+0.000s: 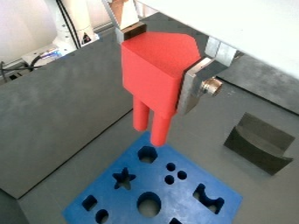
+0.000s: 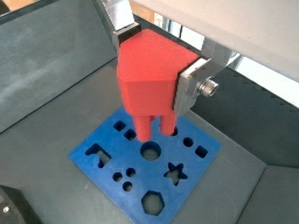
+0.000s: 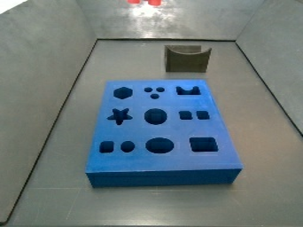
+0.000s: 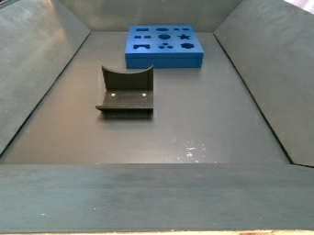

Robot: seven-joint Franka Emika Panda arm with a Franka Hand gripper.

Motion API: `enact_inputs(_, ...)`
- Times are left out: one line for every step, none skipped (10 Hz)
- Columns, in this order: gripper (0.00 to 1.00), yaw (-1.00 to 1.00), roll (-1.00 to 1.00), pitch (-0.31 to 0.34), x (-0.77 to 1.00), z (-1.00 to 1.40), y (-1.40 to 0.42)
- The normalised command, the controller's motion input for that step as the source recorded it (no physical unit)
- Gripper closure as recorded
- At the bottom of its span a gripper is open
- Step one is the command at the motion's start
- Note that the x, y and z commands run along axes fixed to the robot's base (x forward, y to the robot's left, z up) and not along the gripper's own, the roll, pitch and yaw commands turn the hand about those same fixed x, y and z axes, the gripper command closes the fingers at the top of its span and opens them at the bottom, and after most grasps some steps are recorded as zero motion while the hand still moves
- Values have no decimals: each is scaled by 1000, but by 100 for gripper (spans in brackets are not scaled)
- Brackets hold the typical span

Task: Pick up the 3 prong object. Move up. Place the 3 prong object on the fixture. Regrasp the 3 prong object. Move to above the board. Insert the 3 prong object.
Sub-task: Insert the 3 prong object.

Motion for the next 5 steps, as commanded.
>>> enact_inputs(100,-57,63,0,0,-243,260)
enact_inputs(100,-171,29,0,0,-329,314)
enact_inputs(100,-183,23,0,0,-374,340)
enact_inputs(100,-203,23,-51,-80,-434,337)
enact_inputs(100,-226,11,-100,-123,-489,323)
